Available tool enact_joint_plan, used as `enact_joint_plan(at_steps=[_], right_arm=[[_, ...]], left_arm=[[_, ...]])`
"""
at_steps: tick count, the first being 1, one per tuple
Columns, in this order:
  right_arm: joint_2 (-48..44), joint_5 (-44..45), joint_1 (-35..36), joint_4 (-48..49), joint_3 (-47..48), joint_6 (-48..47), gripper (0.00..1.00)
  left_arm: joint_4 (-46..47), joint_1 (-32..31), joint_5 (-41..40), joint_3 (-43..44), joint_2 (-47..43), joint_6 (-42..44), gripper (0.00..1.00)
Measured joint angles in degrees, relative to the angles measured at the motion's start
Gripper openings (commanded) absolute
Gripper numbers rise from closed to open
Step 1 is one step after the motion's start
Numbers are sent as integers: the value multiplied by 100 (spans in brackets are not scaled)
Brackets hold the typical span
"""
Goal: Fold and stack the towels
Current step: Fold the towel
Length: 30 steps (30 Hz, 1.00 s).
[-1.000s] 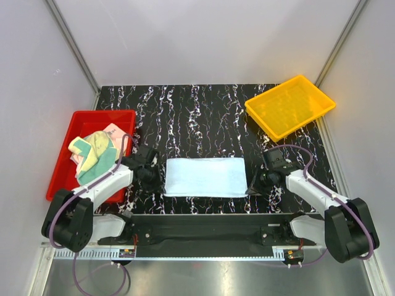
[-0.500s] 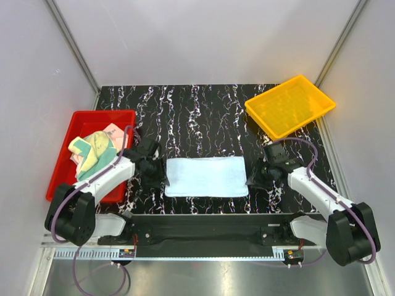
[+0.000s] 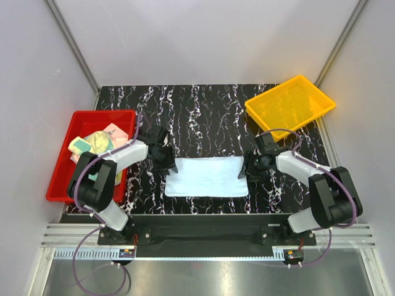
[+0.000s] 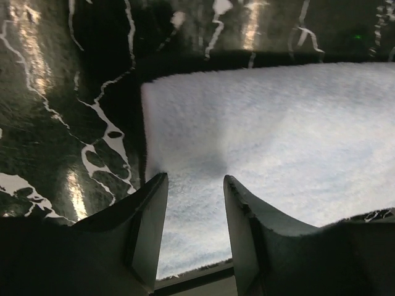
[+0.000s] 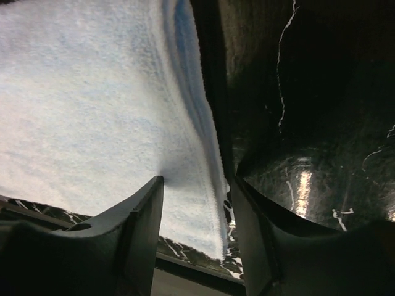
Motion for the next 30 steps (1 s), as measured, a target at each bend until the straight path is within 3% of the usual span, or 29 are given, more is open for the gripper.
enact_joint_plan(at_steps=[4, 10, 16, 24, 30], right_arm=[[103, 0, -101, 4, 37, -328, 66], [306, -376, -173, 310, 271, -645, 66], [715, -835, -170, 702, 317, -717, 60], [704, -763, -96, 772, 216, -647, 50], [487, -925, -48, 1043, -146, -398, 43]], left_arm=[[22, 184, -7, -31, 96, -9, 46], [129, 256, -4, -149, 7, -68, 46], [332, 269, -15, -352, -138, -210, 46], [879, 284, -68, -890, -557, -555, 46], [551, 284, -415, -962, -896, -649, 46]])
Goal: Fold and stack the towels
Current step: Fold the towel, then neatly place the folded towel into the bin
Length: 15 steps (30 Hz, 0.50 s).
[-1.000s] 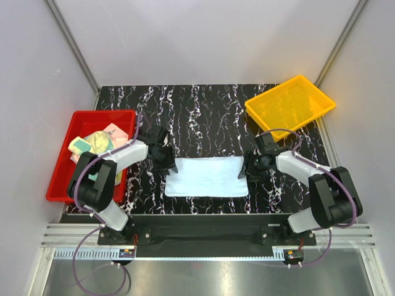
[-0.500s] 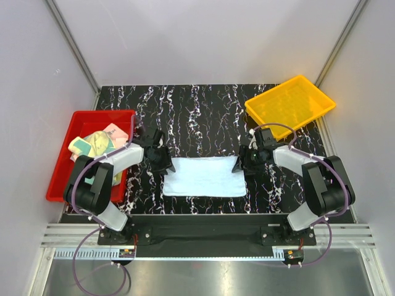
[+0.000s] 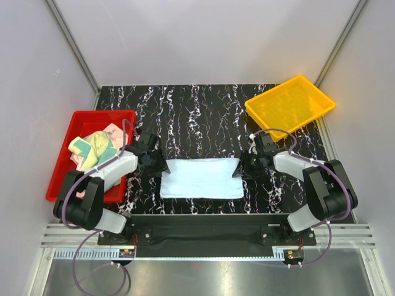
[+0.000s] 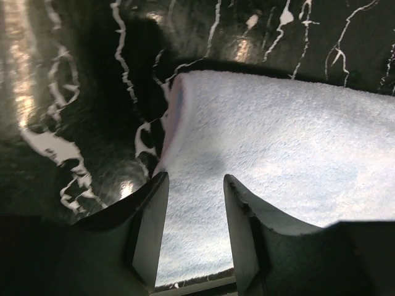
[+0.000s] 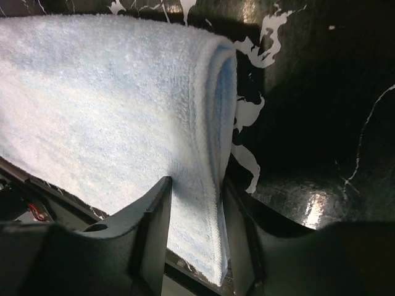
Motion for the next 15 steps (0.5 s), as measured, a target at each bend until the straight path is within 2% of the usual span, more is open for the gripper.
enact_joint_plan(at_steps=[4, 9, 13, 14, 15], right_arm=[[13, -46, 11, 33, -59, 87, 35], [48, -192, 20, 151, -107, 160, 41], [46, -269, 35, 273, -162, 227, 39], [46, -273, 37, 289, -166, 243, 35], [46, -269, 39, 293, -168, 247, 16]], left_arm=[[-538, 0, -337, 203, -435, 15, 48], [-1147, 13, -769, 1202, -920, 236, 50], [-1204, 35, -960, 1893, -1121, 507, 51], [-1200, 39, -1005, 1996, -1147, 573, 51], [-1202, 52, -1056, 2070, -1163, 656, 52]])
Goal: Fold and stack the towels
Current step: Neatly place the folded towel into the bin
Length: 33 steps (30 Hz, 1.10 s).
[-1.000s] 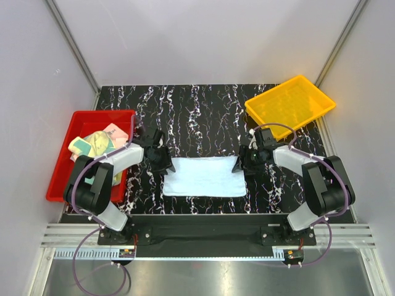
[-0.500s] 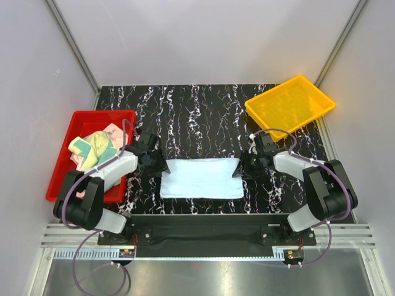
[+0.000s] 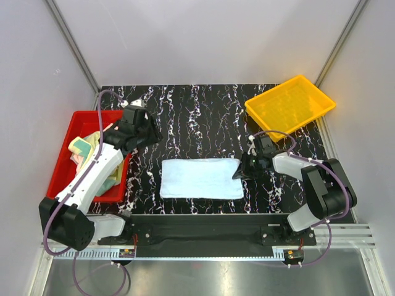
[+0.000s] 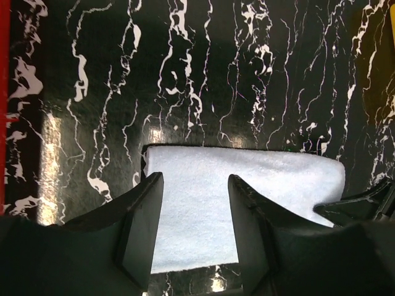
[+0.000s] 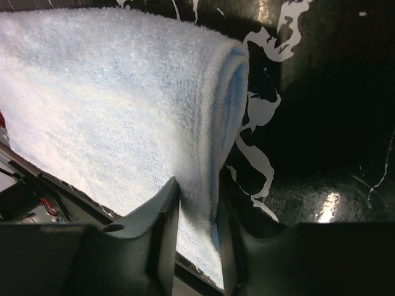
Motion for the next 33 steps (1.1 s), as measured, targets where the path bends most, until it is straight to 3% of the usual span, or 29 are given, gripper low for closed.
enact_joint_plan(at_steps=[2, 3, 9, 19, 33], right_arm=[[52, 63, 20, -26, 0, -48, 10], [96, 31, 24, -52, 11, -28, 0], [173, 595, 66, -922, 645, -566, 0], [804, 2334, -48, -2717, 3425, -2559, 0], [1971, 3982, -946, -3547, 5608, -4365, 0]], left_arm=[[-4, 20, -55, 46, -2, 105, 52], [-24, 37, -76, 48, 2, 162, 52], [-236, 94, -205, 129, 160, 437, 52], [-254, 111, -350, 136, 188, 761, 53], [-249, 166, -380, 136, 221, 957, 57]])
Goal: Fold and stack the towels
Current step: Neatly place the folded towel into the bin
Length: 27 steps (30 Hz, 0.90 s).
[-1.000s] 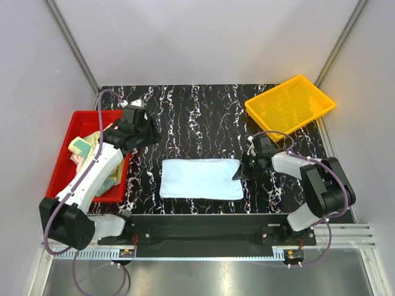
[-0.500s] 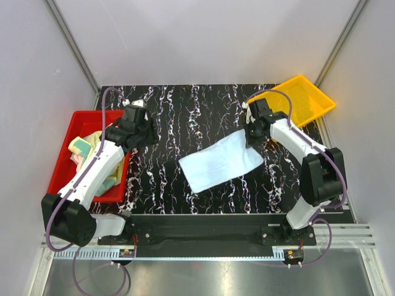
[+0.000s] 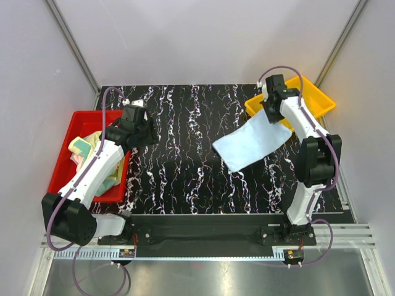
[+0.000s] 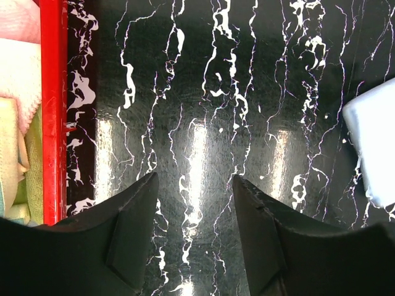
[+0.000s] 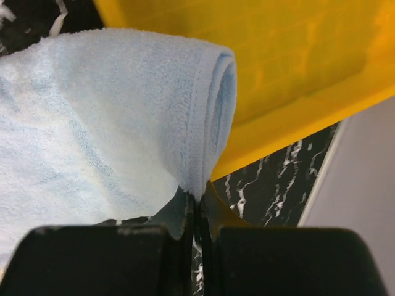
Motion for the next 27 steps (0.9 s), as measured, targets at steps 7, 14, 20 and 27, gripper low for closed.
enact_joint_plan(at_steps=[7, 14, 20, 27], right_arm=[[269, 188, -590, 424, 643, -562, 0], [1060, 267, -809, 811, 1858, -883, 0], [1952, 260, -1196, 1080, 2763, -1078, 0], [2811, 282, -1480, 1228, 3329, -1366, 0]], left_arm=[[20, 52, 26, -2, 0, 7, 59], [31, 122, 94, -2, 0, 52, 60], [129, 136, 332, -37, 0, 70, 62], [260, 304, 721, -44, 0, 72, 65]])
